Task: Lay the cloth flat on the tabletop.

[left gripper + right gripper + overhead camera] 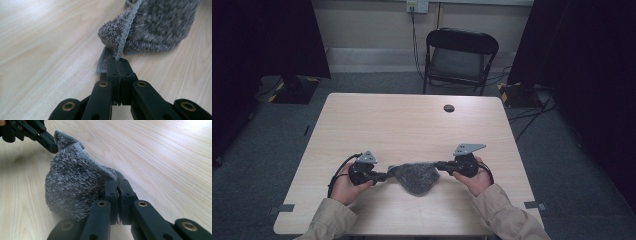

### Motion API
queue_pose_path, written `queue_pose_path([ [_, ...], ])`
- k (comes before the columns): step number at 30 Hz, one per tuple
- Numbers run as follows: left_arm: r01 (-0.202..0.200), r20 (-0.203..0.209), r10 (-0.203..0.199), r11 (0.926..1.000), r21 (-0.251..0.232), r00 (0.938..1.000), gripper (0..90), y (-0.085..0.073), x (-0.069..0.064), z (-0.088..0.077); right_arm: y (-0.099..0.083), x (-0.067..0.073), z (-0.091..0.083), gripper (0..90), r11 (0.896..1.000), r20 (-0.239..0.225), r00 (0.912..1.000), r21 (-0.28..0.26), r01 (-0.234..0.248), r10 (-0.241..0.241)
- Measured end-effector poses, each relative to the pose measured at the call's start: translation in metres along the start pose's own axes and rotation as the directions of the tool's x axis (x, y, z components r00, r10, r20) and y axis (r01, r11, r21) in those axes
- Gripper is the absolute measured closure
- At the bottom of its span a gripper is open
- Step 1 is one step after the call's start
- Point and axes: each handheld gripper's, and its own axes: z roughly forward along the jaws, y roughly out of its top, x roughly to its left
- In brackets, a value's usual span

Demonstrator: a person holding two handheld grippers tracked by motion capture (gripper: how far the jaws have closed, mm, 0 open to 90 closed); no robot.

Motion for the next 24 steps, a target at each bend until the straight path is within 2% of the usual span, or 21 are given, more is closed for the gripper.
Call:
queue_pose_path([
  [5,0.005,0.004,-0.005,0.9999,-0.014,1.0,89.7,0.004,0.001,-0.008,0.003,-0.001,-0.005,87.7,1.0,0.002,1.0,-0.001,-0.01,0.01],
  [12,-0.008,0.012,0.008,0.9995,-0.029,0.9999,89.8,0.013,-0.002,-0.016,0.015,-0.003,-0.022,87.7,1.0,0.006,0.9999,0.0,-0.015,0.015],
  [14,0.005,0.025,-0.004,0.9991,-0.042,0.9997,89.8,0.015,-0.002,-0.018,0.017,-0.003,-0.024,87.8,1.0,0.006,0.9999,-0.004,-0.015,0.015],
  [19,-0.014,0.02,0.015,0.9989,-0.045,0.9997,89.9,0.024,-0.002,-0.027,0.024,-0.002,-0.032,87.8,1.0,0.011,0.9999,-0.008,-0.011,0.011],
  [24,-0.012,0.029,0.015,0.9974,-0.071,0.9995,90.0,0.037,-0.004,-0.039,0.031,-0.003,-0.04,87.8,1.0,0.011,0.9998,-0.014,-0.018,0.019],
])
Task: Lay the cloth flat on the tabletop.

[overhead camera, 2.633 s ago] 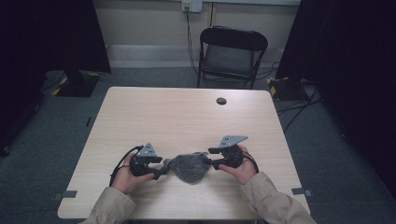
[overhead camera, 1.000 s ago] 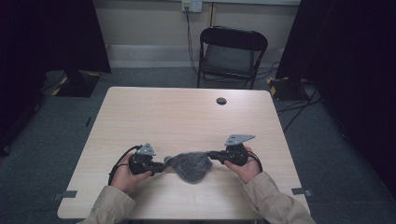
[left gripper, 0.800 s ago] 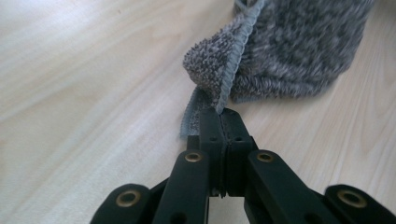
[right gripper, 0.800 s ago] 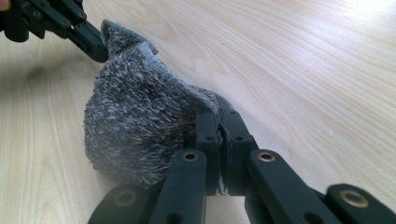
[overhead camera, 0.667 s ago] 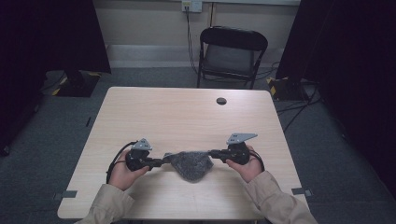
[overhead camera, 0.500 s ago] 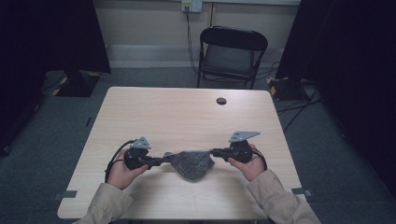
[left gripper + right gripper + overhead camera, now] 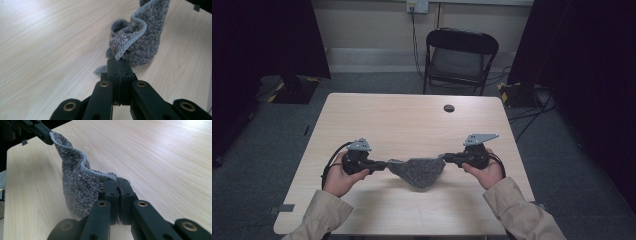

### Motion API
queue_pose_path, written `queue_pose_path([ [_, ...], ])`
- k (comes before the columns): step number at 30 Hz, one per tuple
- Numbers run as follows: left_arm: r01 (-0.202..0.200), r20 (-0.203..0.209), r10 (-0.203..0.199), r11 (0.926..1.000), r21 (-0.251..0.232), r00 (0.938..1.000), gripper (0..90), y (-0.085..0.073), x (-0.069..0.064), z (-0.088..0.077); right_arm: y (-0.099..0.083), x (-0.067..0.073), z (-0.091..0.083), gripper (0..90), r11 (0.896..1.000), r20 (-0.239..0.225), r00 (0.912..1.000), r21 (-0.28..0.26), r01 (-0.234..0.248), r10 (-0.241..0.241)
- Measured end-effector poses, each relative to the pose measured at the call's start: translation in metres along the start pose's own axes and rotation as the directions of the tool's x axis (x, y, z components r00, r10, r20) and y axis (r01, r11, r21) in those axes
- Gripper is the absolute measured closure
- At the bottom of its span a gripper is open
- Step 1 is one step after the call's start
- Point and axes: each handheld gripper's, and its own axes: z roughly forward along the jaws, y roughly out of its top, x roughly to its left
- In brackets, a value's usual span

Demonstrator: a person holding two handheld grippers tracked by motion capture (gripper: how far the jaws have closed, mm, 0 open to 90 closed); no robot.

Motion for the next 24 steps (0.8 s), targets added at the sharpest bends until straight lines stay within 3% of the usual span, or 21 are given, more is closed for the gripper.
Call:
queue_pose_path([
  [17,-0.031,-0.026,0.031,0.9993,-0.02,0.9992,90.0,0.025,-0.005,-0.019,0.021,0.0,-0.029,87.9,1.0,0.026,0.9997,-0.021,-0.001,0.001],
  [24,-0.052,-0.033,0.051,0.9983,-0.027,0.9981,90.0,0.036,-0.006,-0.024,0.026,-0.001,-0.032,87.9,0.999,0.027,0.9996,-0.031,-0.006,0.007],
])
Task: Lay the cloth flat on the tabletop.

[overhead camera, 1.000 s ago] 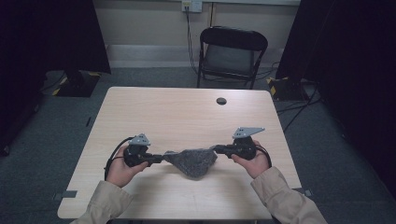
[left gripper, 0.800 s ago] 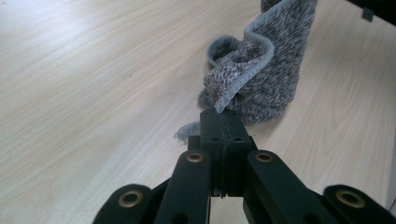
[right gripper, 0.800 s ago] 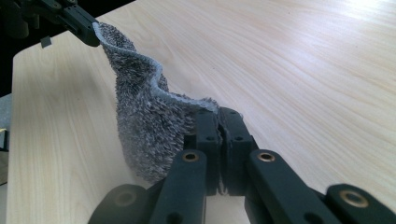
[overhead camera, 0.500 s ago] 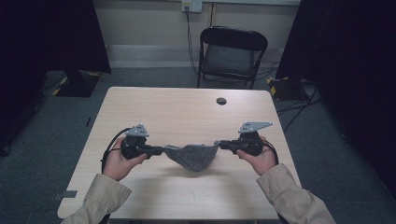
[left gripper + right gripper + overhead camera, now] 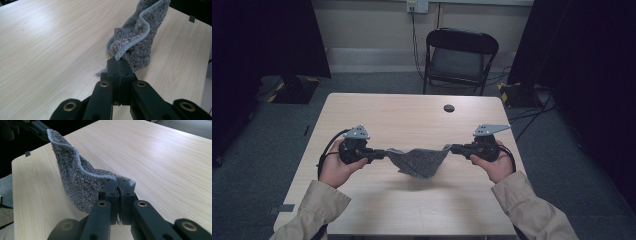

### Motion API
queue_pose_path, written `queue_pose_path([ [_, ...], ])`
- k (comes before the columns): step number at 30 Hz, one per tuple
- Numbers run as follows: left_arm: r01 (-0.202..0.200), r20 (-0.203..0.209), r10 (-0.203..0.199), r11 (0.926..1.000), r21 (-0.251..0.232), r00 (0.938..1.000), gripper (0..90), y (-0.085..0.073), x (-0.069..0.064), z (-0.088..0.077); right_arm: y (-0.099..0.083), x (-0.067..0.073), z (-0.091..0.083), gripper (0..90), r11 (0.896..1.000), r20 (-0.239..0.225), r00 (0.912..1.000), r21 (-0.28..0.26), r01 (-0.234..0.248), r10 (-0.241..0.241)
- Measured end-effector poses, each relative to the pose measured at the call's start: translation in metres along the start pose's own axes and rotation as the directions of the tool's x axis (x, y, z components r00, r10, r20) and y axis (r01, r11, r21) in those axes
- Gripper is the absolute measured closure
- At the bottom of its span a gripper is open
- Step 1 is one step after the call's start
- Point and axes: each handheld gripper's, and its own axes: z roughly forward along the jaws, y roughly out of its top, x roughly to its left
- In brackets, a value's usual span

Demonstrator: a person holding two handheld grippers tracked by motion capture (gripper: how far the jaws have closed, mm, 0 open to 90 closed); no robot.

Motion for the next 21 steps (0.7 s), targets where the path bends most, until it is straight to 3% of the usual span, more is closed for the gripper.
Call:
queue_pose_path([
  [8,0.004,-0.001,-0.004,1.0,0.002,1.0,90.0,0.001,0.0,0.001,0.0,-0.002,-0.002,87.9,1.0,0.002,1.0,0.003,-0.009,0.009],
  [21,-0.027,-0.009,0.026,0.9995,-0.019,0.9996,89.9,0.013,-0.008,-0.011,0.01,0.007,-0.021,87.9,1.0,0.015,0.9999,-0.016,-0.001,0.001],
])
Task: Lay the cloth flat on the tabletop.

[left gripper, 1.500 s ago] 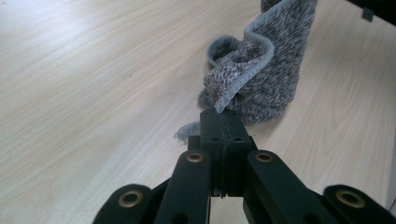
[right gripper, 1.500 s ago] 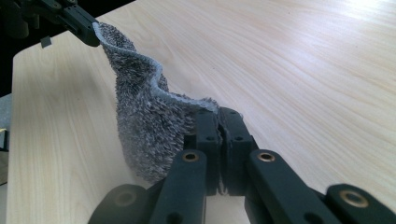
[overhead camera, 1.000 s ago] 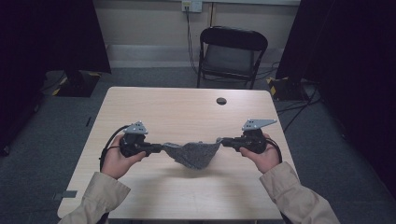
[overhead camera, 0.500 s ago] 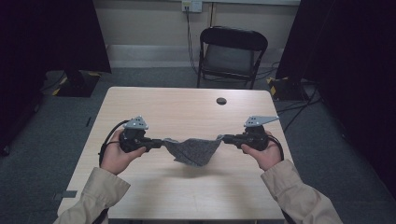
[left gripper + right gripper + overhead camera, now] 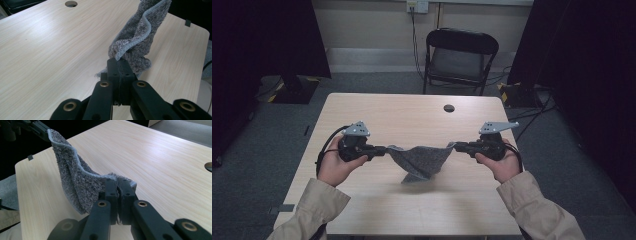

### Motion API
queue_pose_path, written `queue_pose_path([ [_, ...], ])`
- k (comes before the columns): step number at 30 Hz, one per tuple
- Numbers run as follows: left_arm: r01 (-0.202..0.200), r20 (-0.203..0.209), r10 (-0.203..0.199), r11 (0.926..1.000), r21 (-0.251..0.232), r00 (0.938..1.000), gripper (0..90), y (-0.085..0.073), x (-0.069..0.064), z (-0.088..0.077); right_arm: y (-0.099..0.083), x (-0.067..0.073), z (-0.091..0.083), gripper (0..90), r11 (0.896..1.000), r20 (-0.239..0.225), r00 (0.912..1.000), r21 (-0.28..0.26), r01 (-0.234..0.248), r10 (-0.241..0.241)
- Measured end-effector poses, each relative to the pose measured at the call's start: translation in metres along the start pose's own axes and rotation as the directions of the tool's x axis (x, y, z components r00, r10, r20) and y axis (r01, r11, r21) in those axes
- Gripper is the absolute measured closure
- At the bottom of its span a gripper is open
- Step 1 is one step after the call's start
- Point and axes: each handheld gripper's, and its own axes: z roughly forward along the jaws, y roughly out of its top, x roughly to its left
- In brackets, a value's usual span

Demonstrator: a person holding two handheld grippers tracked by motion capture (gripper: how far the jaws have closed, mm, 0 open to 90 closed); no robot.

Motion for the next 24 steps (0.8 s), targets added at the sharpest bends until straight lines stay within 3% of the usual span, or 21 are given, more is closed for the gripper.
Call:
queue_pose_path([
  [4,0.013,0.001,-0.013,0.9999,0.003,0.9999,89.9,-0.003,-0.001,0.001,-0.003,0.001,-0.004,87.8,1.0,0.004,1.0,0.001,-0.008,0.008],
  [9,-0.013,0.004,0.013,0.9999,0.008,0.9999,90.0,-0.004,-0.006,0.001,-0.006,0.002,-0.011,87.8,1.0,0.005,0.9999,-0.001,-0.014,0.014],
  [15,-0.012,0.004,0.012,0.9999,0.002,0.9999,89.9,-0.003,-0.009,0.0,-0.011,0.005,-0.019,87.8,1.0,0.011,0.9998,-0.009,-0.015,0.015],
  [24,0.0,0.019,0.0,0.9995,0.032,0.9998,89.9,-0.008,-0.003,0.009,-0.023,0.003,-0.008,87.6,0.999,0.003,0.9992,0.019,-0.039,0.039],
])
